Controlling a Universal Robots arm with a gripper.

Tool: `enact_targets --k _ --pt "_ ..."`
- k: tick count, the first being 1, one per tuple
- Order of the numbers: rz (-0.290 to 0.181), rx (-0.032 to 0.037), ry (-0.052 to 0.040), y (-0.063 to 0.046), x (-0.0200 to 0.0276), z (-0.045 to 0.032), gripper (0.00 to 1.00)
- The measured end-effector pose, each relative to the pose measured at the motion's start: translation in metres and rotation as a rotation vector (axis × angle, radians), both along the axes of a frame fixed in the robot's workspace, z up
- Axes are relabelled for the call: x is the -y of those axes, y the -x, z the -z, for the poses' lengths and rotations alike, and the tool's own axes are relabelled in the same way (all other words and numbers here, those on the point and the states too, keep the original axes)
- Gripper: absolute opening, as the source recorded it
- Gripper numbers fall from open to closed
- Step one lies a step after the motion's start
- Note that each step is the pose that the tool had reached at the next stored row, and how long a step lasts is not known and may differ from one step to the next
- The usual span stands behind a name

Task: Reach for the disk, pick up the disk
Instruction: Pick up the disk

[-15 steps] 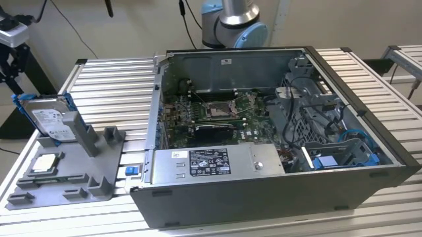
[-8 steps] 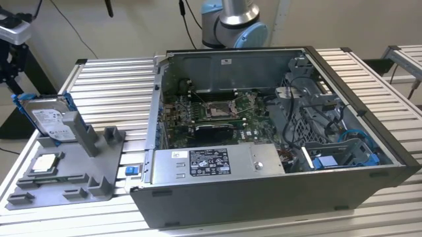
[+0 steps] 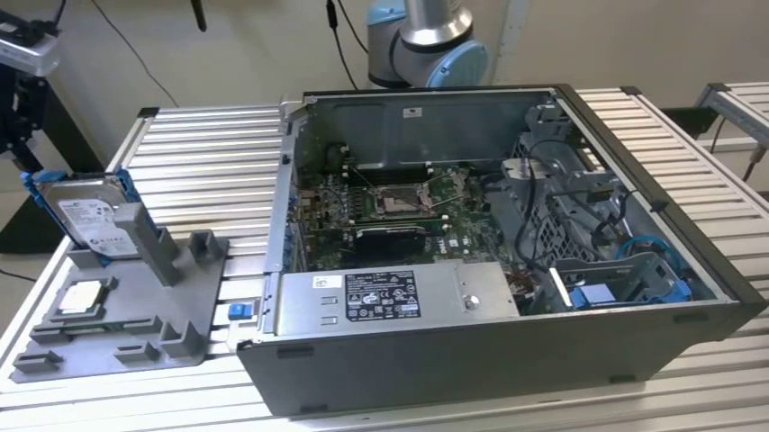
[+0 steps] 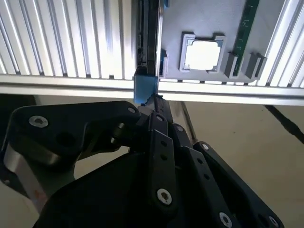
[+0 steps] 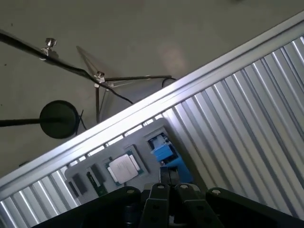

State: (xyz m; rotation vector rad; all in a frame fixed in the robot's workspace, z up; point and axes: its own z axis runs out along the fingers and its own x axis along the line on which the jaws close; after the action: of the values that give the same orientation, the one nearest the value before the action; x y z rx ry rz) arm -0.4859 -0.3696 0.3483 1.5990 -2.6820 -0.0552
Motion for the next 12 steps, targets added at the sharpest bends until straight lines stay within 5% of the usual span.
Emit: enact_targets --k 12 --pt "-0.185 0.0015 -0.0016 -0.0012 0.0 0.0 0.0"
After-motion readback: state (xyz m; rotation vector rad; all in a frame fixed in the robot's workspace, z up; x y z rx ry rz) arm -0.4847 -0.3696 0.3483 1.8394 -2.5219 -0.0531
